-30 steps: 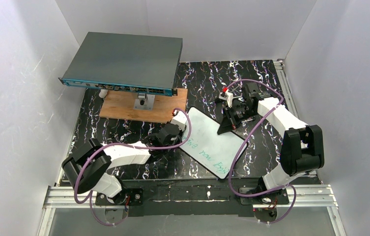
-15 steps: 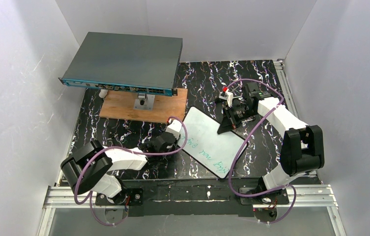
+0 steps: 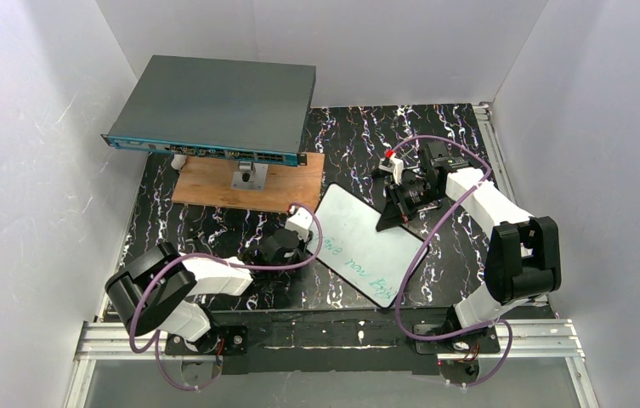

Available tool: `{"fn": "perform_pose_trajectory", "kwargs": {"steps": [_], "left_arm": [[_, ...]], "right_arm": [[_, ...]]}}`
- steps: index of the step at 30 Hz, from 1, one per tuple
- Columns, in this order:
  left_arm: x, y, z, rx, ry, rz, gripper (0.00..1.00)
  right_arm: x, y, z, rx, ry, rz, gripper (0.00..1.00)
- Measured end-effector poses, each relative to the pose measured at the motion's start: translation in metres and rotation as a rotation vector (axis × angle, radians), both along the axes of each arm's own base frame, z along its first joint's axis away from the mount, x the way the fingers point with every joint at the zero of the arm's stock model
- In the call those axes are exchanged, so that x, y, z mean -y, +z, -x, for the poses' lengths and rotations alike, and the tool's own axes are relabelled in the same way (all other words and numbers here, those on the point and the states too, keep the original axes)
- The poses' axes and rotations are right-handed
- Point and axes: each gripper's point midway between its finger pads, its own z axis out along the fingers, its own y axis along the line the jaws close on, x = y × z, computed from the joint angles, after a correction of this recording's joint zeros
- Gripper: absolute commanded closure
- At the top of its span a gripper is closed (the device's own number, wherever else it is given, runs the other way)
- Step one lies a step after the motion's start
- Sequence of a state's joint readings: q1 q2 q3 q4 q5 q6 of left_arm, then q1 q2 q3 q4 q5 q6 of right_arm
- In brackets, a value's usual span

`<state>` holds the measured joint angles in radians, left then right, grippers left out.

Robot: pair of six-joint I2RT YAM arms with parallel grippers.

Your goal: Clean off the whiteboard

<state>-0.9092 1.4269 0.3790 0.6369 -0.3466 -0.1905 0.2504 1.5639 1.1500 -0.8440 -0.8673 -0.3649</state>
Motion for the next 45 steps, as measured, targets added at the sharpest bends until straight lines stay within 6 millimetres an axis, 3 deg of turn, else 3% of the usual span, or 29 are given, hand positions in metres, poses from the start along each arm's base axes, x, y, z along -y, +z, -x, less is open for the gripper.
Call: {"fn": "perform_pose_trajectory", "kwargs": {"steps": [5, 15, 21, 32, 38, 45], "left_arm": [[0.007, 0.003, -0.006, -0.009, -0.041, -0.059, 1.0], [0.041, 0.019, -0.027, 0.006, -0.117, -0.085, 1.0], [0.044, 0.022, -0.026, 0.004, -0.131, -0.072, 1.0], [0.077, 0.066, -0.015, 0.043, -0.229, 0.119, 1.0], [0.071, 0.062, -0.015, 0.047, -0.184, 0.151, 1.0], [0.029, 0.028, -0.007, -0.011, -0.01, 0.109, 1.0]], "right_arm": [[0.001, 0.0, -0.002, 0.002, -0.006, 0.003, 0.99], [0.007, 0.003, -0.014, 0.02, -0.049, 0.025, 0.99], [0.008, 0.003, -0.014, 0.021, -0.051, 0.025, 0.99], [-0.003, 0.002, -0.006, 0.016, 0.001, 0.01, 0.99], [-0.004, 0.001, -0.005, 0.012, 0.007, 0.006, 0.99], [-0.004, 0.001, -0.005, 0.012, 0.009, 0.005, 0.99]]}}
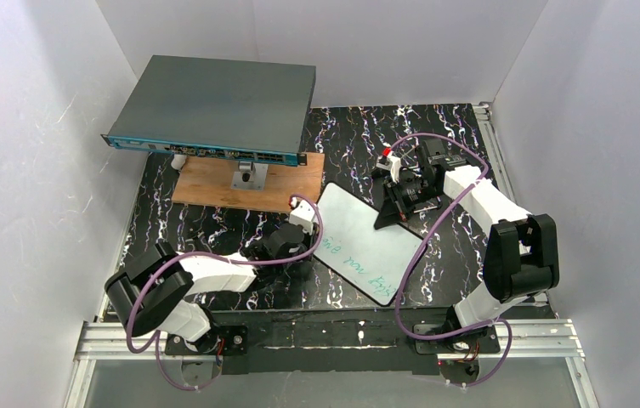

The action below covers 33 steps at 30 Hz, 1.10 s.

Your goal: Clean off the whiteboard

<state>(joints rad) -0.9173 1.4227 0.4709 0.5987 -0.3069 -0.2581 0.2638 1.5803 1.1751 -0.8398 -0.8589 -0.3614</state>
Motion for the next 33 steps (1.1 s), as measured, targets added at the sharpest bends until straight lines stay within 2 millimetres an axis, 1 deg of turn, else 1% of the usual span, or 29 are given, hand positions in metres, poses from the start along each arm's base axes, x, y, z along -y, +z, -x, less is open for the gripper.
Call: {"fn": "perform_pose_trajectory", "kwargs": {"steps": [3, 8, 14, 18, 21, 22, 25, 26, 31, 33], "left_arm": [[-0.012, -0.003, -0.004, -0.019, 0.092, 0.006, 1.0], [-0.029, -0.007, -0.013, -0.053, 0.23, 0.069, 1.0], [-0.03, -0.008, -0.018, -0.096, 0.296, 0.145, 1.0], [-0.029, -0.008, -0.023, -0.118, 0.342, 0.159, 1.0], [-0.032, -0.009, -0.024, -0.134, 0.391, 0.183, 1.0], [-0.034, -0.011, -0.024, -0.137, 0.408, 0.194, 1.0], [-0.05, -0.025, -0.018, -0.157, 0.476, 0.19, 1.0], [-0.052, -0.026, -0.017, -0.16, 0.492, 0.195, 1.0], [-0.061, -0.027, -0.018, -0.169, 0.569, 0.22, 1.0], [-0.068, -0.027, -0.02, -0.168, 0.607, 0.213, 1.0]], "right_arm": [[0.0, 0.0, 0.0, 0.0, 0.001, -0.001, 0.99], [-0.001, 0.0, 0.001, -0.002, 0.003, -0.005, 0.99], [-0.001, -0.002, 0.0, -0.026, 0.0, -0.02, 0.99], [0.0, -0.002, -0.002, -0.035, -0.011, -0.023, 0.99], [-0.001, -0.002, -0.002, -0.039, -0.016, -0.026, 0.99], [-0.001, -0.002, -0.002, -0.041, -0.017, -0.026, 0.99], [-0.001, -0.001, -0.002, -0.043, -0.017, -0.029, 0.99], [-0.001, -0.001, -0.002, -0.044, -0.017, -0.031, 0.99], [-0.003, 0.0, -0.001, -0.046, -0.013, -0.037, 0.99], [-0.004, 0.0, -0.001, -0.043, -0.007, -0.039, 0.99]]}}
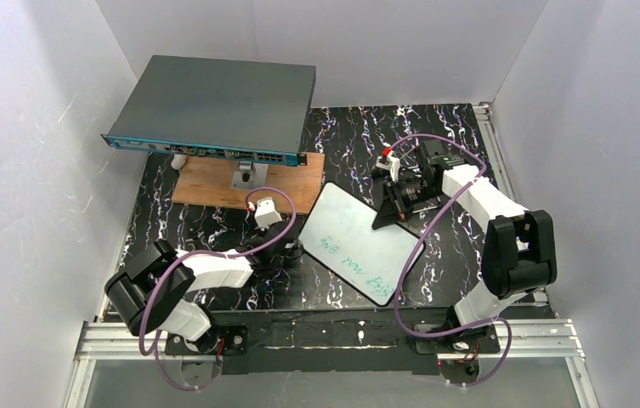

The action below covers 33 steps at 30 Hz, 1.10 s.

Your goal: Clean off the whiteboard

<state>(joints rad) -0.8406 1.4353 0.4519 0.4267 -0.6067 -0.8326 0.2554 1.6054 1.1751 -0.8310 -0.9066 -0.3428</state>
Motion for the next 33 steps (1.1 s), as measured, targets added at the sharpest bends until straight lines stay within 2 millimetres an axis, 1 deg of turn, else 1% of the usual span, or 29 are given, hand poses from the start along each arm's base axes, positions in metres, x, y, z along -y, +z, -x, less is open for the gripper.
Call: {"fn": "perform_pose_trajectory", "kwargs": {"steps": [5, 8, 10, 12, 16, 18, 20, 23, 27, 30, 33], "left_arm": [[-0.021, 0.002, -0.001, -0.014, 0.069, -0.033, 1.0], [-0.025, 0.007, 0.007, -0.007, 0.029, -0.024, 1.0], [-0.026, 0.013, 0.014, 0.008, -0.011, -0.007, 1.0], [-0.026, 0.027, 0.017, 0.037, -0.039, 0.02, 1.0], [-0.021, 0.07, 0.021, 0.146, -0.094, 0.119, 1.0], [-0.017, 0.082, 0.024, 0.176, -0.126, 0.156, 1.0], [-0.01, 0.087, 0.027, 0.186, -0.167, 0.189, 1.0], [0.005, 0.082, 0.03, 0.161, -0.224, 0.22, 1.0], [0.019, 0.061, 0.029, 0.095, -0.239, 0.241, 1.0], [0.022, 0.041, 0.026, 0.041, -0.208, 0.243, 1.0], [0.023, 0.033, 0.022, 0.023, -0.168, 0.259, 1.0]], "right_arm": [[-0.006, 0.003, 0.006, 0.01, 0.039, -0.03, 0.99], [-0.009, 0.004, 0.008, 0.017, 0.055, -0.04, 0.99], [-0.009, 0.005, 0.008, 0.02, 0.06, -0.043, 0.99], [-0.009, 0.004, 0.008, 0.023, 0.062, -0.043, 0.99], [-0.009, 0.004, 0.008, 0.025, 0.063, -0.043, 0.99], [-0.009, 0.004, 0.008, 0.025, 0.063, -0.043, 0.99], [-0.009, 0.004, 0.008, 0.025, 0.063, -0.043, 0.99], [-0.009, 0.004, 0.008, 0.025, 0.063, -0.043, 0.99], [-0.009, 0.004, 0.008, 0.024, 0.064, -0.044, 0.99], [-0.01, 0.004, 0.009, 0.022, 0.064, -0.047, 0.99], [-0.009, 0.003, 0.009, 0.014, 0.058, -0.039, 0.99]]}}
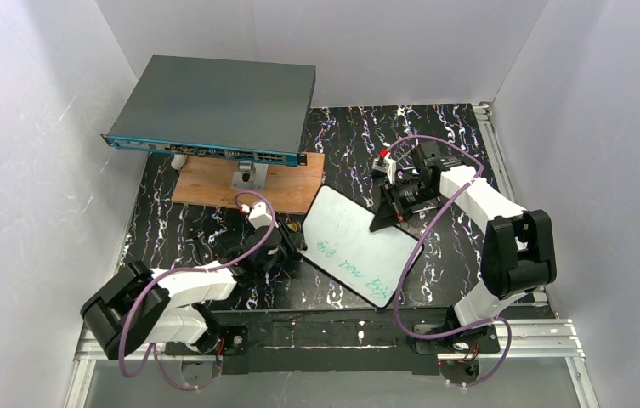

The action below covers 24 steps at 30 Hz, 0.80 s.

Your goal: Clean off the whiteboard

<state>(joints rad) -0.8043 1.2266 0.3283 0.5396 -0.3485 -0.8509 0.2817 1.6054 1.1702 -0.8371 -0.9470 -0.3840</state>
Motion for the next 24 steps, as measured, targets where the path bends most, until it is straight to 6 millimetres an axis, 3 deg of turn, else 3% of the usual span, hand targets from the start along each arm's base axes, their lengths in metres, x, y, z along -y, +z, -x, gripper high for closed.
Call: {"fn": "perform_pose_trajectory", "kwargs": {"steps": [7, 13, 24], "left_arm": [[-0.007, -0.009, -0.013, -0.058, 0.155, 0.02, 1.0], [-0.025, -0.032, -0.013, -0.128, 0.272, -0.03, 1.0], [-0.016, -0.025, -0.014, -0.116, 0.218, -0.007, 1.0]], "right_arm": [[0.002, -0.001, -0.001, -0.019, -0.02, 0.012, 0.99], [0.003, -0.002, -0.001, -0.031, -0.031, 0.022, 0.99], [0.004, -0.002, -0.001, -0.033, -0.036, 0.022, 0.99]]}}
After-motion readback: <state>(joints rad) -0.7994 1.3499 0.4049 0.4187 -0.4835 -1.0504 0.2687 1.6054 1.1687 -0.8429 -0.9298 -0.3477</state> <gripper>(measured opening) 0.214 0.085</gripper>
